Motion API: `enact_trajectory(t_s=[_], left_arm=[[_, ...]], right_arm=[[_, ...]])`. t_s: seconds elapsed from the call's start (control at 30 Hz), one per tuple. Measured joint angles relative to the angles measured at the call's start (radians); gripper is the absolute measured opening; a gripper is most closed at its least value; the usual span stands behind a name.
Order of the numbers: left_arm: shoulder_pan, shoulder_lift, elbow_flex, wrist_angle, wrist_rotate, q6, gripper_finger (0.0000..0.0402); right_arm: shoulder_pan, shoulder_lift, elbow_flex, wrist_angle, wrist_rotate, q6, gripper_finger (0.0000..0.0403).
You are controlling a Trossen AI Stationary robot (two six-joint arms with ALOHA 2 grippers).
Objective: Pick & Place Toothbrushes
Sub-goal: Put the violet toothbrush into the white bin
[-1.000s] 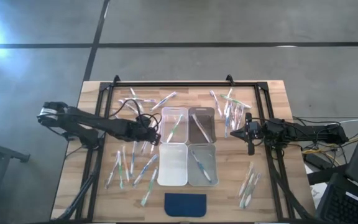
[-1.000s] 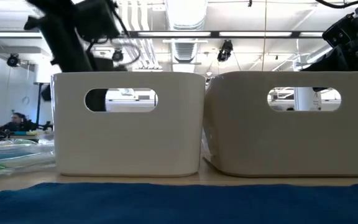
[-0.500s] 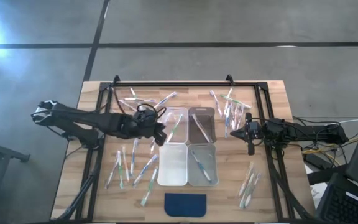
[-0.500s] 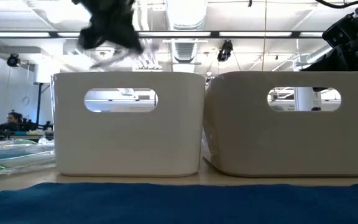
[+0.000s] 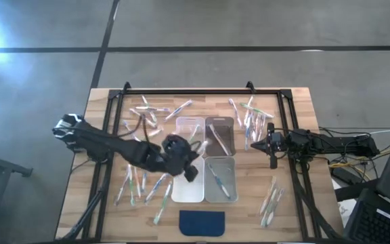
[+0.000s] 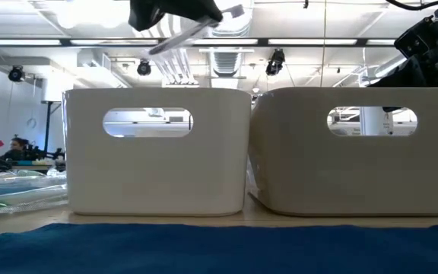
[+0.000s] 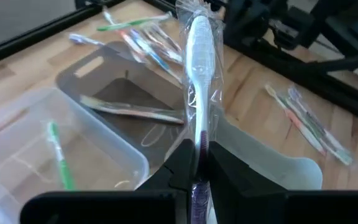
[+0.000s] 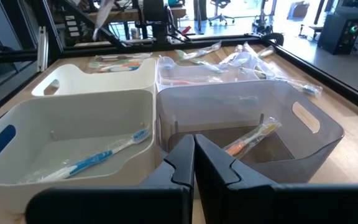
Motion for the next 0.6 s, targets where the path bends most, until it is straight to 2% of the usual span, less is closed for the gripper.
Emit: enact_trajectory(t_s=[0.3,0.43,0.6], left_arm=[[-0.048,0.156,0.089,-0.002,-0.036,-0.054,0.0032],[-0.064,0.172,0.070,-0.022,-0.067,-0.132,0.0032],[-0.085,0.182,0.051,-0.120,-0.118,-0.279,0.0032]], right_arm=[[0.000,0.000,0.000,0.000,0.000,-0.002,0.0008],[0.000,0.000,0.000,0.000,0.000,0.001,0.0008],[0.000,0.000,0.000,0.000,0.000,0.002,0.0008]])
